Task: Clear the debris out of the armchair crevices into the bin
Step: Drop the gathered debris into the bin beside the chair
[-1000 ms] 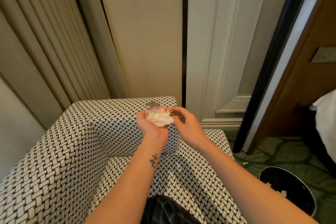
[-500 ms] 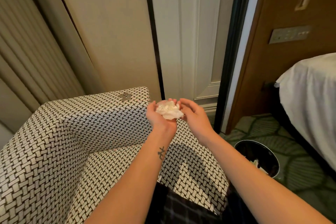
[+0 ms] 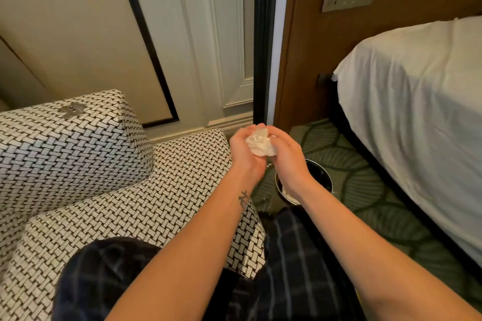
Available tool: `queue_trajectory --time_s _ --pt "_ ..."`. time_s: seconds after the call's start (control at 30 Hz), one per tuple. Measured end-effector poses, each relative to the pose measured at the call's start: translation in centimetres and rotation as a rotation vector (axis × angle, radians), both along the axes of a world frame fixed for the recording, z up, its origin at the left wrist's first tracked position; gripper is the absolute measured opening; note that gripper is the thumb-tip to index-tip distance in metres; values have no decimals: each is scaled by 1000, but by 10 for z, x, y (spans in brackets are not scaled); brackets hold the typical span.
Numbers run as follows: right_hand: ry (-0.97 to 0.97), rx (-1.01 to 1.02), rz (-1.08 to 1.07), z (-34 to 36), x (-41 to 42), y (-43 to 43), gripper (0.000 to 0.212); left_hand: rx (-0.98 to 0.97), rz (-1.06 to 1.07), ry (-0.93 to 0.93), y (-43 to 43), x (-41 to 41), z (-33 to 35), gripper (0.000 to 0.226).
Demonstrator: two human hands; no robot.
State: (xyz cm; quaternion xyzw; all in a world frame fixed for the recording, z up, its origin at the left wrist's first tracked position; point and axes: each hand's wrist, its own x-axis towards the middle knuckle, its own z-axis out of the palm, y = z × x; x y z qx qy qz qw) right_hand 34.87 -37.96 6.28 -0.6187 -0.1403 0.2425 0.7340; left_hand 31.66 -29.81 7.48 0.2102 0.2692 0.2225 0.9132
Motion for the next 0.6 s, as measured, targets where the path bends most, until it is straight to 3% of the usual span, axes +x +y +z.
queue_trajectory --time_s 0.23,0.4,0.5,0.6 --pt "243 72 -175 -66 61 -36 33 67 -215 111 -35 70 -62 12" --pt "444 67 -233 -128 112 -58 26 353 -342 312 -54 120 -120 27" --pt "581 49 -254 -164 132 -64 36 356 -402 394 -57 142 -157 29" --pt "655 1 -314 -188 152 -62 21 320 -440 458 -52 162 -192 32"
